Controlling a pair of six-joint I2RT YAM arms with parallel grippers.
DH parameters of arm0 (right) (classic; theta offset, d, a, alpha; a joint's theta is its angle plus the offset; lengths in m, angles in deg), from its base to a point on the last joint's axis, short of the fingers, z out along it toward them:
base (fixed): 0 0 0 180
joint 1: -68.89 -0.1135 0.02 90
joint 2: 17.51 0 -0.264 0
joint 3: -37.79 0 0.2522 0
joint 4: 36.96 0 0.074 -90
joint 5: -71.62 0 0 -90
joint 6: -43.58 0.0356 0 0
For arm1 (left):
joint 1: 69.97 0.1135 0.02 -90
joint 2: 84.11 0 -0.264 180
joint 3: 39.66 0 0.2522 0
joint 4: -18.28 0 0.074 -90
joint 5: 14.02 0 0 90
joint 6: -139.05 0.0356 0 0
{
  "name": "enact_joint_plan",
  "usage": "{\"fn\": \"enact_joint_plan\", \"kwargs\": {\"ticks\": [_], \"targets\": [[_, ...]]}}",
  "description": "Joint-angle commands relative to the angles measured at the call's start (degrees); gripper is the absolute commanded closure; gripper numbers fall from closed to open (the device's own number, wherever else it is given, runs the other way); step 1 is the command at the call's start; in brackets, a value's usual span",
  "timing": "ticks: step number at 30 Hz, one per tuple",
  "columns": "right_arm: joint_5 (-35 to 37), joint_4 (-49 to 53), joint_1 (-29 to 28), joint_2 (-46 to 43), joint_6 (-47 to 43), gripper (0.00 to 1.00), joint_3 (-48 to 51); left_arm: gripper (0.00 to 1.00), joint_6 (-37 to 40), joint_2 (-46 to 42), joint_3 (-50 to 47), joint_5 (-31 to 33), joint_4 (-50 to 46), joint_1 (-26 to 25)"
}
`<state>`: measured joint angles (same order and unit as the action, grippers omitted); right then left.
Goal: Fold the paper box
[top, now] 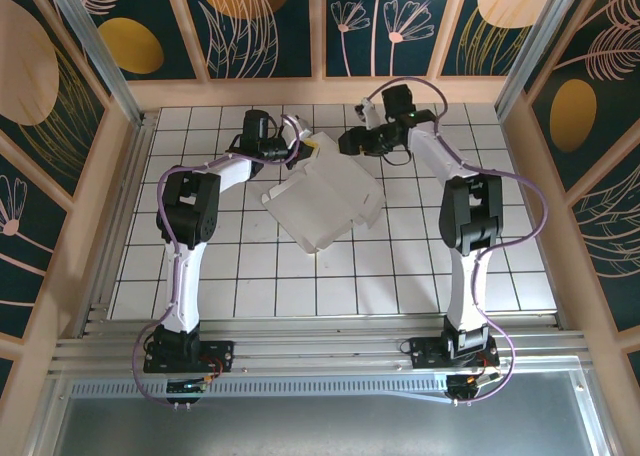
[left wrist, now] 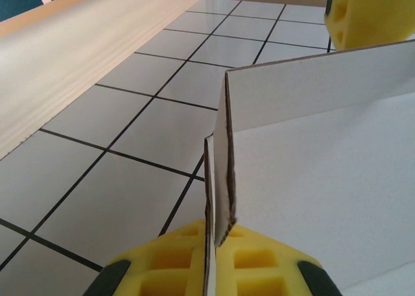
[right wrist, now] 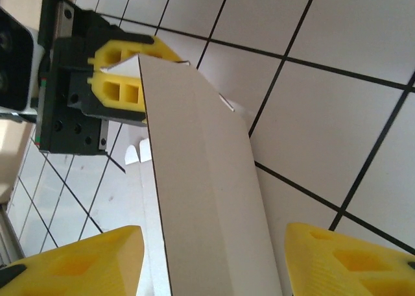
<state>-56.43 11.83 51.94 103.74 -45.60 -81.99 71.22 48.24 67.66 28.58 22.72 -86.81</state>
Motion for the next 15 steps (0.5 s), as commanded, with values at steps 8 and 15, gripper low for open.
{"fn": "enact_joint_plan", "kwargs": {"ticks": [8,15], "targets": [[-8.7,-3.7,0.9,-2.9,2.8,0.3,1.4,1.0,2.3,-1.4,-0.8,-2.5,3.0,-0.4],[-5.6,-11.4,5.8,-7.1,8.3,0.41,9.0,1.0,2.3,-1.6,-0.7,-2.8,3.6,-0.4]]}}
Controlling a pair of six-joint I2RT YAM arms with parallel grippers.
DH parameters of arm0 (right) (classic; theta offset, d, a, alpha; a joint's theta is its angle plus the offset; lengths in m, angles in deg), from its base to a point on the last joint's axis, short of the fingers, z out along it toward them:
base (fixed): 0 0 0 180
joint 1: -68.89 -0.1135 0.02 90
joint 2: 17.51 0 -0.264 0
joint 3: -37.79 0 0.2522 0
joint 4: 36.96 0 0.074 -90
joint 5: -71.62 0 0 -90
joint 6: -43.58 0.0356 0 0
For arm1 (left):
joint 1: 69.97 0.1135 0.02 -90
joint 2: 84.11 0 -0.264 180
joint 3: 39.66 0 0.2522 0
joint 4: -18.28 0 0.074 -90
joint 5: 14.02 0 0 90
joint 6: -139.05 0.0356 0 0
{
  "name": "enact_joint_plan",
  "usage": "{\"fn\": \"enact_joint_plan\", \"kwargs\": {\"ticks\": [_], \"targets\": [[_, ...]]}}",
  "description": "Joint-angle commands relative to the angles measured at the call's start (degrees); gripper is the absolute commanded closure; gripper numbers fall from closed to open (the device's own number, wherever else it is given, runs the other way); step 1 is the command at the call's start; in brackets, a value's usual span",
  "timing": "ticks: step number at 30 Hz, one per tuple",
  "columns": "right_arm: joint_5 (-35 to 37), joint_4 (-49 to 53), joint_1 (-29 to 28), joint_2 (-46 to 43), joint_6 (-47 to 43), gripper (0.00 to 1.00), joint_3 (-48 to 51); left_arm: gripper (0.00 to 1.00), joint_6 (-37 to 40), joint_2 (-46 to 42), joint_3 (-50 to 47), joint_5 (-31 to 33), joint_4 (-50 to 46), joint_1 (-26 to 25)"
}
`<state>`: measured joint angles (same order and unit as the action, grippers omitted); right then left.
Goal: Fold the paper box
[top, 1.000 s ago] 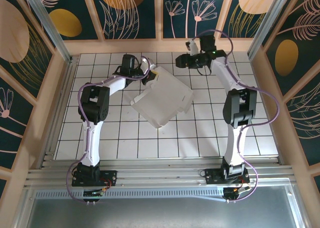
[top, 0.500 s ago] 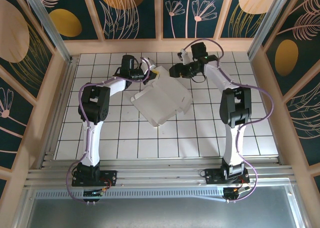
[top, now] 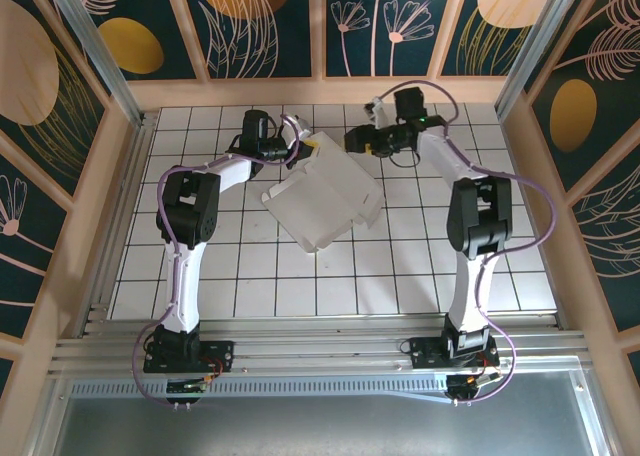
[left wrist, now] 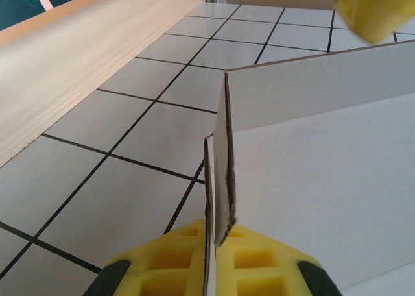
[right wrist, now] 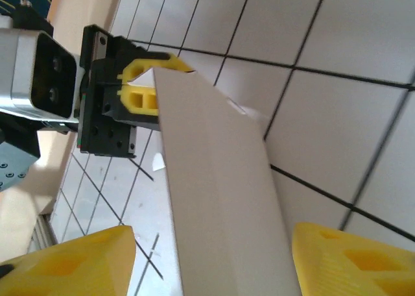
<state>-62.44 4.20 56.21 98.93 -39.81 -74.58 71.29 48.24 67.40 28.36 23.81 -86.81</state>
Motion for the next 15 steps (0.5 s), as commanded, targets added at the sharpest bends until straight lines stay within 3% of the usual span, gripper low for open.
{"fn": "enact_joint_plan", "kwargs": {"ticks": [1,15], "targets": [[1.0,-3.0,1.6,-1.7,2.1,0.45,1.8,1.0,2.1,-1.5,-0.3,-2.7,2.6,-0.3],[-0.6,-0.1,-2.2,2.6,-2.1,0.48,1.9,1.0,1.6,-1.3,0.2,-2.9,2.9,-0.4]]}}
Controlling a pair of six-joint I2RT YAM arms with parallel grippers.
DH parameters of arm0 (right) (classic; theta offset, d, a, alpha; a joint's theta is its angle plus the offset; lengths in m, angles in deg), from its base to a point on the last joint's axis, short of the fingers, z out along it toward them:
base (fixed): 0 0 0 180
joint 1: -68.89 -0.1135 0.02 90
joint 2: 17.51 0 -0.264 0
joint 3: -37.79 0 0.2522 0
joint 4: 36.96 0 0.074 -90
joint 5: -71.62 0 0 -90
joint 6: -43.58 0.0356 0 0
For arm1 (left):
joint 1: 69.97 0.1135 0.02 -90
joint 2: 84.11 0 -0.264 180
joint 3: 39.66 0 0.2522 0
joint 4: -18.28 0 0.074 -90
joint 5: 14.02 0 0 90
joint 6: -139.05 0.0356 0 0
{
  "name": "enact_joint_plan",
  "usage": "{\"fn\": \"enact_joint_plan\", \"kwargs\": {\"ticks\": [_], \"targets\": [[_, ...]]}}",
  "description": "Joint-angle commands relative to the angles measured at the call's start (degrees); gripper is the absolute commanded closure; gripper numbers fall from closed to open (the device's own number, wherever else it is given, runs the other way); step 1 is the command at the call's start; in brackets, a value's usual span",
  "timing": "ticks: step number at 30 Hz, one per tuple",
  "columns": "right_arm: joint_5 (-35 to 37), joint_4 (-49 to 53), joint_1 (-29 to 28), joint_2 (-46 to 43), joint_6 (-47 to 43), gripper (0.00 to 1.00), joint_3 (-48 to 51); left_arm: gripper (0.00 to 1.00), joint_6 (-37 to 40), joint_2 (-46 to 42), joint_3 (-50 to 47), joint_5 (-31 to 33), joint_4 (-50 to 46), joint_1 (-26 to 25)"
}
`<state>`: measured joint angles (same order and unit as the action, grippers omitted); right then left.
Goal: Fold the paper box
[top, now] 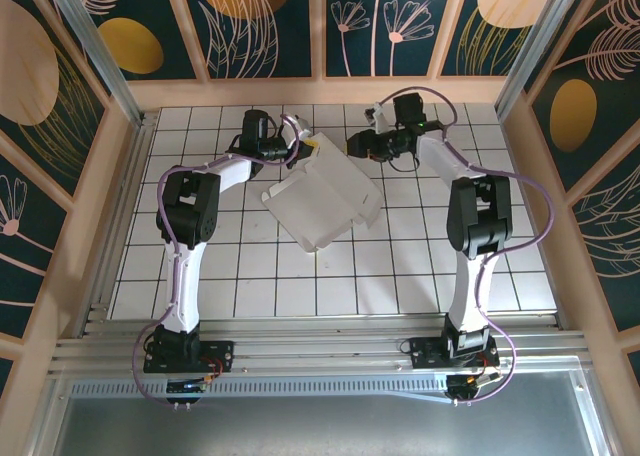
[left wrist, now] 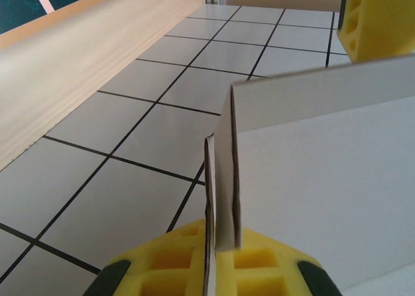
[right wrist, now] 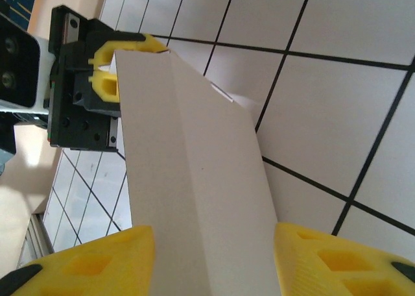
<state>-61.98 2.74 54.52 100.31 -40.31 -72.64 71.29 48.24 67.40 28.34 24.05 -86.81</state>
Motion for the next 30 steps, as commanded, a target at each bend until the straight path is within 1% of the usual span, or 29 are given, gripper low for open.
{"fn": "enact_joint_plan", "kwargs": {"ticks": [1,5,13,17,20,22,26,30], "targets": [[-1.0,1.5,-0.8,1.4,-1.8,0.49,-0.1,1.0,1.5,-1.3,0.2,-2.9,2.8,-0.4],[0.0,3.2,-2.1,2.5,-3.1,0.52,-1.0,1.0,1.2,-1.1,0.4,-3.1,3.1,-0.3],[2.3,4.4,-3.5,4.6,-3.4,0.48,-2.0,1.0,1.0,-1.1,0.0,-3.2,3.9,-0.3],[2.5,4.5,-4.4,5.4,-3.4,0.48,-1.9,1.0,0.3,-1.1,-0.8,-3.2,5.7,-0.4],[2.8,4.5,-5.3,6.3,-3.0,0.5,-2.4,1.0,-1.1,-0.8,-1.0,-3.6,7.8,-0.3],[2.7,5.0,-5.9,7.2,-3.0,0.5,-3.1,1.0,-2.1,-0.8,-1.6,-3.7,9.6,-0.3],[0.8,6.3,-6.6,7.3,-5.2,0.51,-3.6,1.0,-2.5,-0.7,-2.0,-2.6,10.6,-0.4],[2.2,9.4,-6.2,6.4,-8.1,0.53,-3.8,1.0,-0.6,-0.5,-1.9,0.4,9.1,-0.4]]}}
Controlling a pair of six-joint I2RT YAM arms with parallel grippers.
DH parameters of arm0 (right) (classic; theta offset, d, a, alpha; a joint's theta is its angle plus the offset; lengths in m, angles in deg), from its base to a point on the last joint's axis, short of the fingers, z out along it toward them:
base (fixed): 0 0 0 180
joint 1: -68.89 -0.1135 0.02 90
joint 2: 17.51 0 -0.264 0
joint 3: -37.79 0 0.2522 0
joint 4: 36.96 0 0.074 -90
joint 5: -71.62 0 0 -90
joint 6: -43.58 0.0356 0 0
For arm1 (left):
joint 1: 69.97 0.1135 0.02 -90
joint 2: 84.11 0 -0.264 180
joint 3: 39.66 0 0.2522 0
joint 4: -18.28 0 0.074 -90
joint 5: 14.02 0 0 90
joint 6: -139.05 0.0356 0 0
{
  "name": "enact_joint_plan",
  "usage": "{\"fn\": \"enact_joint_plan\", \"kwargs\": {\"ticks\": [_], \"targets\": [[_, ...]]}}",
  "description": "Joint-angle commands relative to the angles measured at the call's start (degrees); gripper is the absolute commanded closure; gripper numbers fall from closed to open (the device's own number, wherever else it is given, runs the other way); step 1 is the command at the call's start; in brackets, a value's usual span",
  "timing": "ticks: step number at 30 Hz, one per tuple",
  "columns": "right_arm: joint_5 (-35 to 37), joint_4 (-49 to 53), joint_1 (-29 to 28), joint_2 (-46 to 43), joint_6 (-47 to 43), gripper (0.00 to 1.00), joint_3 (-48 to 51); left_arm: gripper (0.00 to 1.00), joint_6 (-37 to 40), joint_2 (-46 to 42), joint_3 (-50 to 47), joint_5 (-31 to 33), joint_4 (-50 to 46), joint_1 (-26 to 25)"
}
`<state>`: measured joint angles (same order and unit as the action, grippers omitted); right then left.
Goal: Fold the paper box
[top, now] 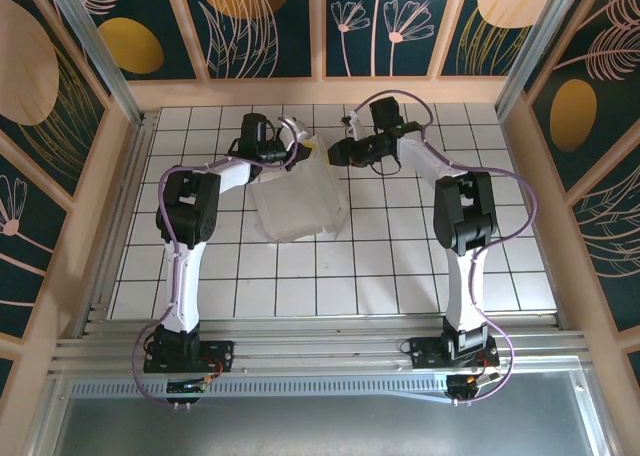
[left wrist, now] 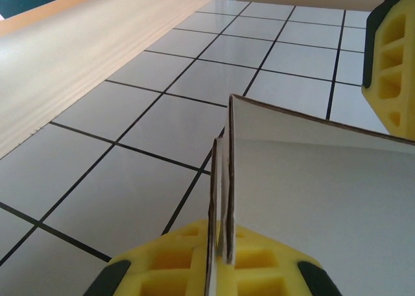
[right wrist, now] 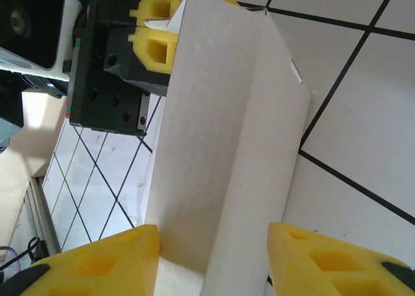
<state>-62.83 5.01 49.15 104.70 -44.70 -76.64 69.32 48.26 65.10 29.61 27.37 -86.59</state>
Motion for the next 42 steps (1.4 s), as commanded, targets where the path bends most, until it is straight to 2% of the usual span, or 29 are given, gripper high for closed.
{"fn": "enact_joint_plan", "kwargs": {"ticks": [1,3,7,13,17,21,23,25,31,36,39,42], "targets": [[3.7,7.0,-0.6,1.7,-3.7,0.54,0.5,1.0,2.3,-0.5,0.4,0.5,5.2,-0.6],[4.1,6.0,-0.3,0.9,-3.4,0.56,1.5,1.0,4.5,-0.8,-0.1,3.7,4.0,-0.5],[4.5,5.1,-1.3,1.3,-3.5,0.55,1.9,0.99,4.9,-1.3,-1.9,4.8,5.4,0.0],[4.0,7.0,-2.5,3.8,-3.2,0.41,-0.7,1.0,1.2,0.1,-1.7,2.8,8.3,0.3],[1.4,7.0,-2.7,2.9,-3.1,0.41,0.2,1.0,0.8,-0.1,-2.6,3.0,9.6,0.3],[-1.7,5.6,-3.1,2.4,-2.1,0.46,2.1,0.99,0.9,0.1,-1.6,3.1,8.5,0.3],[0.0,4.4,-3.1,2.1,-1.2,0.49,3.0,0.86,1.8,0.2,-0.9,2.9,6.9,0.3],[3.7,4.2,-3.1,1.7,-0.9,0.52,3.4,0.78,4.5,0.1,-0.2,3.3,3.5,0.3],[10.1,4.4,-2.9,0.5,-1.3,0.54,3.0,0.73,11.7,-1.4,-0.4,7.1,-5.5,1.0],[12.7,5.2,-3.2,0.9,-1.3,0.56,1.5,0.67,11.7,-3.2,-2.2,6.1,-5.7,2.2],[12.8,5.2,-3.7,1.0,-1.5,0.56,1.1,0.6,11.8,-4.9,-3.4,4.7,-5.8,2.5],[12.6,4.4,-4.3,0.6,-1.7,0.57,1.3,0.59,9.9,-6.9,-5.8,3.1,-2.7,2.8]]}}
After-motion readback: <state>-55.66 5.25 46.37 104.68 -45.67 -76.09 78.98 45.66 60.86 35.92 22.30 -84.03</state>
